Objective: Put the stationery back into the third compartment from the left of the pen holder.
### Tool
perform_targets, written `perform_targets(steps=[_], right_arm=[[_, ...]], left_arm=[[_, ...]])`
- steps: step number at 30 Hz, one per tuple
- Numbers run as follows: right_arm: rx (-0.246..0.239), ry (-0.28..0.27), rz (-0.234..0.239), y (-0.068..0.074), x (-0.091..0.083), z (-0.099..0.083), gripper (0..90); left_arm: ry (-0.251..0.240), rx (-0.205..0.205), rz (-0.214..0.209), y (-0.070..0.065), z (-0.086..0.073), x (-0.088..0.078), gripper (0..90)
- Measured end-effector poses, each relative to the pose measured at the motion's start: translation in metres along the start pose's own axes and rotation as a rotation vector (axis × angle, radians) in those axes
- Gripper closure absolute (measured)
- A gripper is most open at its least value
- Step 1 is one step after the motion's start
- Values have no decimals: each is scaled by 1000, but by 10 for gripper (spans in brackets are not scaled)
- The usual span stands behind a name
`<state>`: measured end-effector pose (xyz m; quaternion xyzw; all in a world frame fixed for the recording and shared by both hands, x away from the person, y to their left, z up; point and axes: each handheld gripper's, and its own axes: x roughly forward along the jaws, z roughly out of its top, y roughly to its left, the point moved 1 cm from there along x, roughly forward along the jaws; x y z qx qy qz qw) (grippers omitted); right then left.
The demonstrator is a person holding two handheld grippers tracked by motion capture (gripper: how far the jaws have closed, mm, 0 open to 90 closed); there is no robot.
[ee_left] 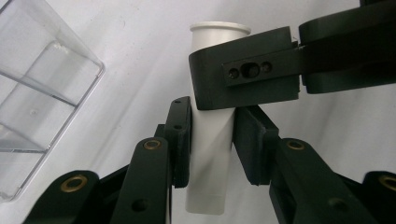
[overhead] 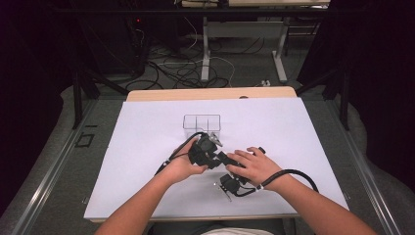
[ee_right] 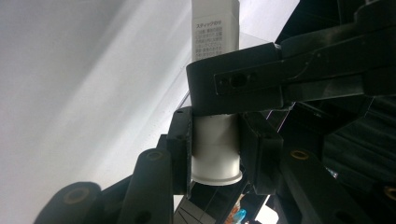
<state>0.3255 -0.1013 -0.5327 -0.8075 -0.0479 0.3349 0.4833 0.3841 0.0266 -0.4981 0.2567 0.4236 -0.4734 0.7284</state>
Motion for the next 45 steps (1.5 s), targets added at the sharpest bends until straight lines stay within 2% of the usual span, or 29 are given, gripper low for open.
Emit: perform_targets(steps=[6, 10, 21, 23, 25, 29, 31, 32, 35, 36, 37, 41, 42, 44, 45], right_arm=[[1, -7, 0, 0, 1, 1, 668], [15, -11, 11, -1, 1, 1, 663], [126, 6, 3, -1, -2, -8, 545], [164, 10, -2, 0, -3, -10, 523], [180, 17, -4, 1, -4, -12, 513], [244, 14, -19, 3, -5, -16, 479], [279, 18, -21, 4, -6, -18, 442], [292, 12, -41, 5, -6, -19, 425], [360, 1, -25, 5, -6, -22, 389], [397, 14, -32, 6, -6, -23, 371], [407, 14, -35, 6, -5, -25, 362], [529, 20, -11, 9, -2, -31, 298], [543, 19, -2, 9, -1, -32, 290], [609, -1, 15, 9, -1, -35, 272], [661, -6, 20, 10, 0, -37, 264]], left_arm=[[5, 5, 2, 0, -1, 0, 694], [11, -6, -4, 0, -1, 0, 696], [5, -57, 10, 7, -5, 0, 697], [-3, -82, 12, 8, -5, -1, 697], [-14, -103, 17, 10, -6, -1, 697], [-49, -147, 39, 14, -7, -3, 697], [-71, -155, 49, 17, -7, -5, 697], [-81, -152, 53, 18, -7, -7, 697], [-119, -164, 61, 20, -6, -11, 697], [-131, -171, 63, 21, -6, -12, 697], [-141, -177, 75, 21, -5, -13, 697], [-173, -184, 84, 25, -4, -19, 697], [-205, -195, 87, 26, -4, -20, 697], [-227, -209, 89, 27, -4, -22, 697], [-246, -219, 91, 27, -3, -23, 697]])
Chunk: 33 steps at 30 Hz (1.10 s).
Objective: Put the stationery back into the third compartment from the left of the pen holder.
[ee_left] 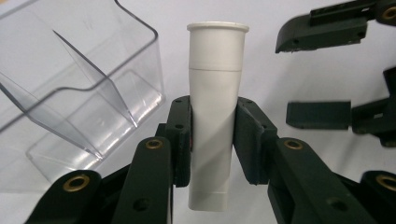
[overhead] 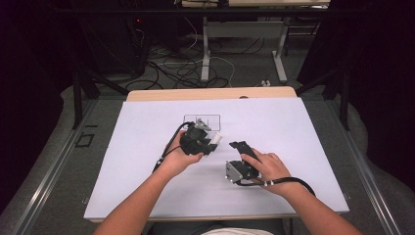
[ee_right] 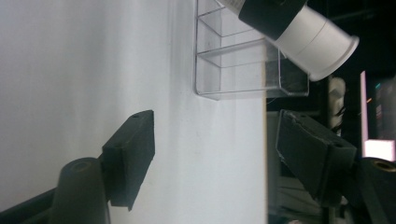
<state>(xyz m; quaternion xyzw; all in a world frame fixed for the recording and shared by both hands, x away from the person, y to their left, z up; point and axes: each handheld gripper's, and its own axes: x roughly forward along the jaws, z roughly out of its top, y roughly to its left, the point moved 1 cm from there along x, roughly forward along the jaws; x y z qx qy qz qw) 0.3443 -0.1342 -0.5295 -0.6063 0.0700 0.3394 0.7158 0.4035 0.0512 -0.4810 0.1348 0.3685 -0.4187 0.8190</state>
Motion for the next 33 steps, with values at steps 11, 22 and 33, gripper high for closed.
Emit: perform_targets(steps=[11, 22, 33], right_arm=[[344, -4, 80, -12, 2, -10, 172], [557, -29, 94, -18, 4, -21, 117], [704, -63, 90, -18, 5, -30, 38]], left_arm=[[-152, -24, 37, 8, 7, -8, 696], [-279, -69, 77, 16, 18, -13, 697], [-366, -110, 119, 22, 26, -10, 696]])
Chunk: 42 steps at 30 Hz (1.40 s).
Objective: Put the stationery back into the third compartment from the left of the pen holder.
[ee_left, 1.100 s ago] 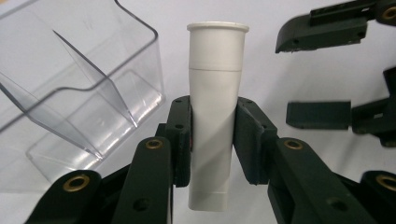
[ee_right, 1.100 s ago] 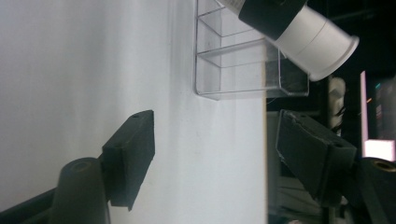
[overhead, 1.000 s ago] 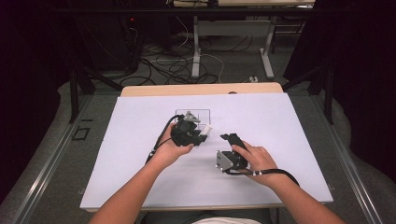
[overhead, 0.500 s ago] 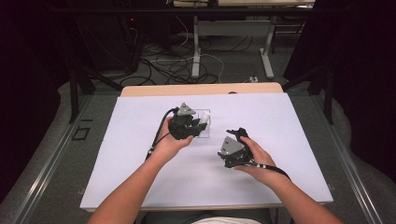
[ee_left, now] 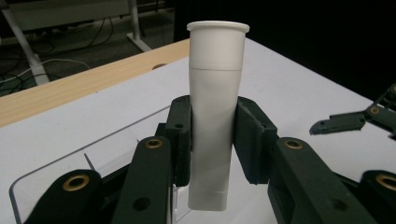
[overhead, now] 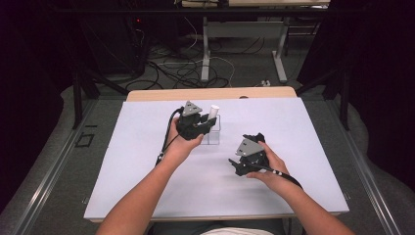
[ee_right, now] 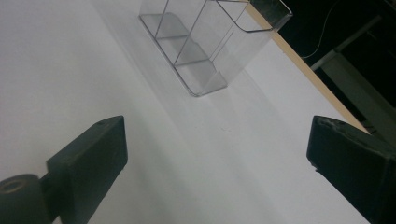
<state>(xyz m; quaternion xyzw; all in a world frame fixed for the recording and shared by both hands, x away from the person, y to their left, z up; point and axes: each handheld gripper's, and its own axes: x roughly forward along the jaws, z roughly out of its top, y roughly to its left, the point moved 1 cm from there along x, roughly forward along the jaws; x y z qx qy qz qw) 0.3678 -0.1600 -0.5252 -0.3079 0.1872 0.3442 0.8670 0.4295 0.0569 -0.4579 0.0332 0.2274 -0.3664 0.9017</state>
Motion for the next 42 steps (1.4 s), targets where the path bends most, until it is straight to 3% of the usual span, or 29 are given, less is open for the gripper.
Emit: perform_targets(steps=[14, 24, 42], right_arm=[[148, -3, 13, -8, 2, -11, 21], [264, -13, 25, -14, 2, -17, 18], [287, -11, 42, -15, 3, -21, 20]], left_arm=[[-72, -56, 55, 3, 0, 14, 696], [-81, -88, 90, 6, -3, 24, 696], [-55, -127, 98, 7, -17, 43, 696]])
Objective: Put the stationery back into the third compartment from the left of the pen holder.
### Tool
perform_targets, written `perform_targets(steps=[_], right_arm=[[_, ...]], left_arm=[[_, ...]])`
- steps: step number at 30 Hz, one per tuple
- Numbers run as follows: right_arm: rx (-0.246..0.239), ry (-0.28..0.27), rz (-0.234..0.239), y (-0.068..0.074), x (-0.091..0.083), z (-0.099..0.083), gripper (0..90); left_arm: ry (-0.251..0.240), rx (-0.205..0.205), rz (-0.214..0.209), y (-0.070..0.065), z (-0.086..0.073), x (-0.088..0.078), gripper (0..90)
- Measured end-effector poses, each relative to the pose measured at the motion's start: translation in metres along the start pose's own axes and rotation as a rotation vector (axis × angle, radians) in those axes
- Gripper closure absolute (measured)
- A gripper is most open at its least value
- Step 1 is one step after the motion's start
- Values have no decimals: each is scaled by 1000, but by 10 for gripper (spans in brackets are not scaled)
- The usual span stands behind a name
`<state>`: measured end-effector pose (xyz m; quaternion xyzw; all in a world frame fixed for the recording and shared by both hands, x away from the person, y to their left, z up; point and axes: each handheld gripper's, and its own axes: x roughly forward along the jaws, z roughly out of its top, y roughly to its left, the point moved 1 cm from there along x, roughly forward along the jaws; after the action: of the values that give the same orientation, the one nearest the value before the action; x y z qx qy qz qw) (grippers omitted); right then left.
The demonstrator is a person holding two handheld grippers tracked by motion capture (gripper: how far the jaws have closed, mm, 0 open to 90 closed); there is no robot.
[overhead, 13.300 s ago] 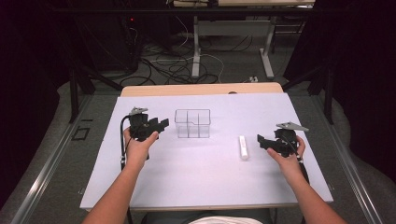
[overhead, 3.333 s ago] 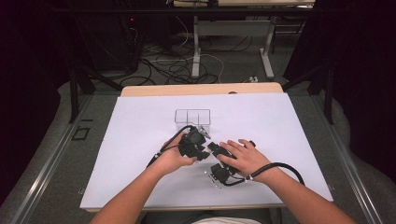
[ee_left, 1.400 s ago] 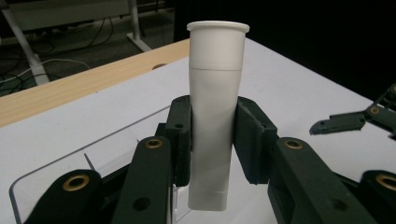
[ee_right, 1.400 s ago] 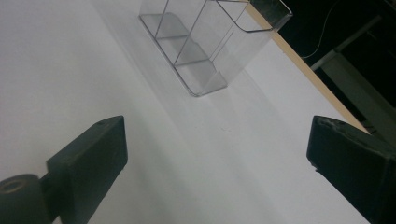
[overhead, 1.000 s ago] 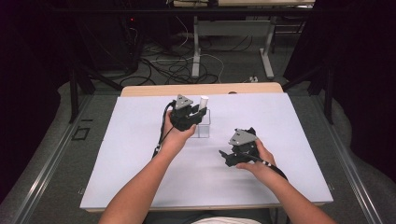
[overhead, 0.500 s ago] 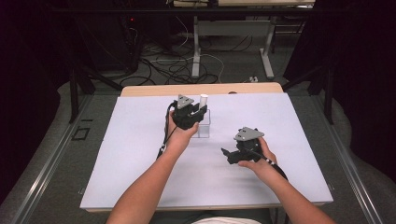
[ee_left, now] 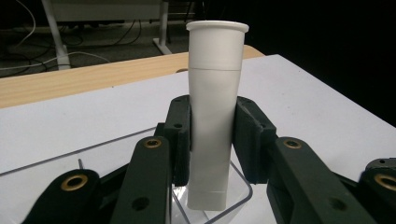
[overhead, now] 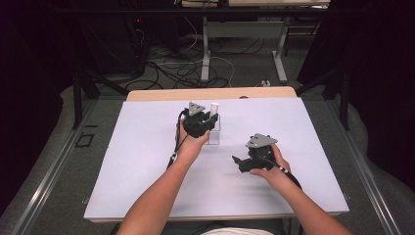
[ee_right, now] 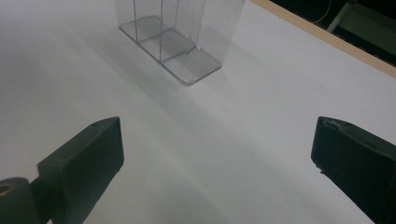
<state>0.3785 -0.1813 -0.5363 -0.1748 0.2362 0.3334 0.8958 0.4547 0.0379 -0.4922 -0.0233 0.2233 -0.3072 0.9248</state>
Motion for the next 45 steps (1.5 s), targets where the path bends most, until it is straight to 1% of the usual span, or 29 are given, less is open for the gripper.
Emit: perform_targets(steps=[2, 3, 4, 5, 7, 12, 13, 14, 18, 19, 23, 24, 25, 26, 28, 34, 40, 42, 43, 45], right_arm=[[1, -1, -6, 0, 1, 0, 21], [8, 3, -1, 1, 0, 0, 23], [1, 1, -2, 0, 1, -1, 23], [0, 1, 0, 1, 1, -1, 24], [2, 3, 4, 1, 1, -1, 25], [-9, 2, 7, 1, 2, -1, 29], [5, 6, 6, 2, 2, -1, 31], [-5, 8, 11, 1, 2, -1, 33], [-7, 19, 16, 2, 2, -1, 38], [-6, 10, 15, 2, 3, -2, 38], [-6, 21, 20, 2, 2, -2, 42], [-6, -2, 12, 2, 4, -2, 42], [-6, -2, 15, 3, 4, -2, 43], [-1, -1, 16, 3, 4, -2, 45], [-8, 22, 23, 3, 3, -2, 48], [-8, 25, 28, 3, 3, -2, 53], [-7, 26, 29, 3, 3, -2, 57], [-7, 26, 29, 3, 3, -2, 58], [-8, 26, 29, 3, 3, -2, 58], [-6, 20, 29, 3, 3, -2, 58]], left_arm=[[1, 0, -2, -1, -1, 1, 696], [3, -3, -2, -1, -1, 2, 696], [11, 3, 0, -1, -2, 3, 696], [11, 1, -1, -1, -3, 3, 696], [24, 13, 2, -1, -3, 4, 696], [19, 4, 3, -1, -5, 6, 696], [15, 2, 2, -1, -5, 6, 696], [16, 3, 3, -1, -5, 6, 696], [13, 2, 11, 0, -6, 7, 696], [14, 3, 12, 1, -6, 7, 695], [17, 0, 17, 2, -6, 9, 696], [14, -2, 18, 2, -7, 10, 696], [17, -1, 18, 2, -8, 10, 696], [19, -2, 20, 2, -8, 11, 696], [24, -3, 21, 2, -9, 12, 695], [38, 2, 20, 1, -11, 14, 695], [49, -3, 22, 0, -11, 12, 692], [59, 2, 28, 0, -11, 11, 687], [46, 1, 28, 0, -11, 11, 668], [45, 13, 30, -1, -10, 8, 621]])
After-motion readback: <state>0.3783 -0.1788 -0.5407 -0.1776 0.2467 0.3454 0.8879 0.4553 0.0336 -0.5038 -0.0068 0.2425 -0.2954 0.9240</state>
